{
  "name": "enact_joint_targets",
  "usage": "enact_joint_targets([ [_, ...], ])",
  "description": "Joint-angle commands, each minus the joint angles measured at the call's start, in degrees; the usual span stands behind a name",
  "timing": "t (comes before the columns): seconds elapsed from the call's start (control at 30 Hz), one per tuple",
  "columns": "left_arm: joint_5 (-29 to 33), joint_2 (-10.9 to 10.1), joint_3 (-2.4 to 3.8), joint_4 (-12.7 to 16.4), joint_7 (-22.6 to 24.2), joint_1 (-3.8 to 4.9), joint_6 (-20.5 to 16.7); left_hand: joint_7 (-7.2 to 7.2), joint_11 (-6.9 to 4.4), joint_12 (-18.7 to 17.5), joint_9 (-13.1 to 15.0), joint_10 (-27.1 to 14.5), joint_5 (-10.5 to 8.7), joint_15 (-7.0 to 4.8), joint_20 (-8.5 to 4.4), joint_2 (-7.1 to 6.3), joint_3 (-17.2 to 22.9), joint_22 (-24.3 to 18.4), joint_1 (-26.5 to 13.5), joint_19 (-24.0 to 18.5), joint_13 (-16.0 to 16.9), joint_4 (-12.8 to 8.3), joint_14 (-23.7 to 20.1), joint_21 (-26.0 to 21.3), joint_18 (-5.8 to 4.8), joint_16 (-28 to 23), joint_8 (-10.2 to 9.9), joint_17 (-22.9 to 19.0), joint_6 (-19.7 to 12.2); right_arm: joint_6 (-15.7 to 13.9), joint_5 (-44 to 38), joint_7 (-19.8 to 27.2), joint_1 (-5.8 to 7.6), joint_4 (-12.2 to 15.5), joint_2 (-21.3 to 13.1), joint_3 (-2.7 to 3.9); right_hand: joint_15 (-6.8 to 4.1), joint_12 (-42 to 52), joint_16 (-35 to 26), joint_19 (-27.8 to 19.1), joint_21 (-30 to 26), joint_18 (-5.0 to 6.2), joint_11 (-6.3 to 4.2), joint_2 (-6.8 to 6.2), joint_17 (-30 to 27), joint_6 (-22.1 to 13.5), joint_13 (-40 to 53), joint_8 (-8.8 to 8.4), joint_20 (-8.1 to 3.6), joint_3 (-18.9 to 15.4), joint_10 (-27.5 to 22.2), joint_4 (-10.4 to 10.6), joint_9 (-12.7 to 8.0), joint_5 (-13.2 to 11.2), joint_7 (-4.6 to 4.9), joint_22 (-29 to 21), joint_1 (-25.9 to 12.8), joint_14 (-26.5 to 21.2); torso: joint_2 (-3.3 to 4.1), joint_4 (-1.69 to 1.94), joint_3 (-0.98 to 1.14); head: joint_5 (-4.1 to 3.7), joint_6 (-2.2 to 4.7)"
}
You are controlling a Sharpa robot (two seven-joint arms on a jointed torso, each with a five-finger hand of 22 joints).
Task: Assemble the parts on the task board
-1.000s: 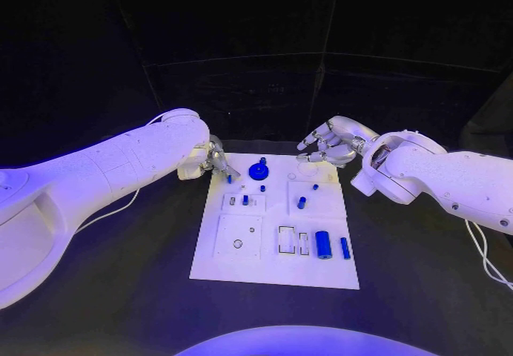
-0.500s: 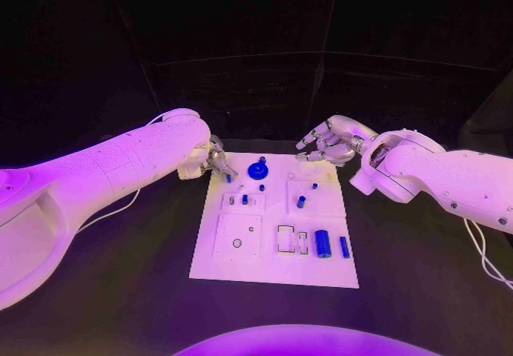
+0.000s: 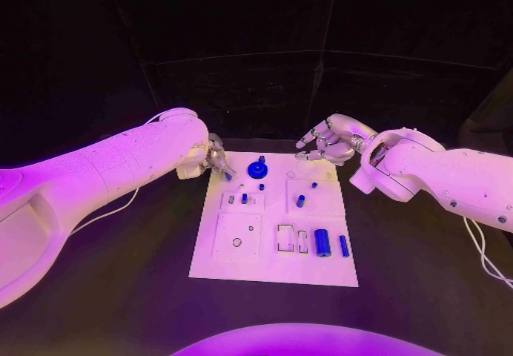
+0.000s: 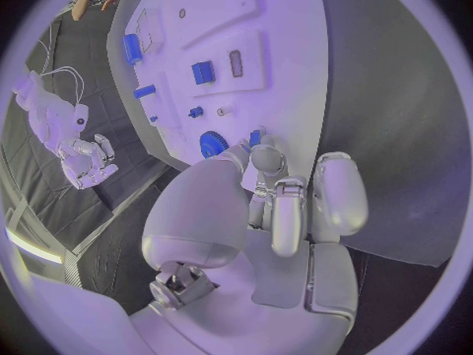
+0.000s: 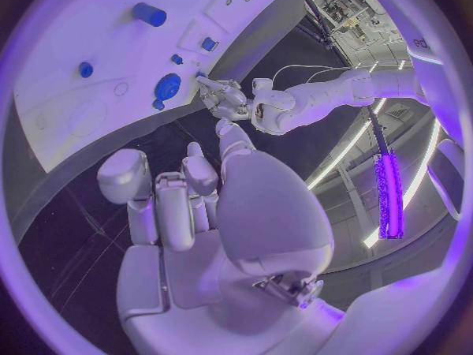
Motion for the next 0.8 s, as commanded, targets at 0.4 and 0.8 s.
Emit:
enact_joint_targets([
  [0.4,3.59,-8.2,-0.02,13.82,1.24,0.09,-9.19,-0.45,-0.16,1.08,0.97,1.44,0.09,0.05,0.13,-3.22,16.99,0.58,-6.26,0.28,0.69,-9.13,5.94,-0.05,-0.2,0.36,2.08,15.1,0.12,0.63,0.11,0.09,0.1,0.21,-0.54,0.02,-0.21,-0.03,-0.28,-0.12,-0.31,0.9,-0.1,0.16,2.35,0.01,0.07,0.31,-0.17,-0.31,0.1,-0.05,-0.05,0.45,-0.01,-0.09,-0.39,3.11,-0.26,0.53,0.02,0.2,-0.15],
  [0.8,-0.02,-13.63,-0.76,23.74,3.47,-1.74,-15.22,-0.55,-0.26,1.37,1.13,1.72,0.05,-0.02,0.06,-3.79,18.1,1.05,-6.84,0.51,0.96,-9.63,5.94,0.28,-0.29,0.36,2.42,15.1,0.15,0.91,0.18,0.12,0.1,0.1,-0.68,0.02,-0.21,-0.07,-0.29,-0.11,-0.31,0.9,-0.1,0.16,2.33,0.0,0.03,0.32,-0.17,-0.33,0.07,-0.04,-0.05,0.49,-0.01,-0.09,-0.4,3.1,-0.31,0.78,-0.01,0.64,-0.29],
])
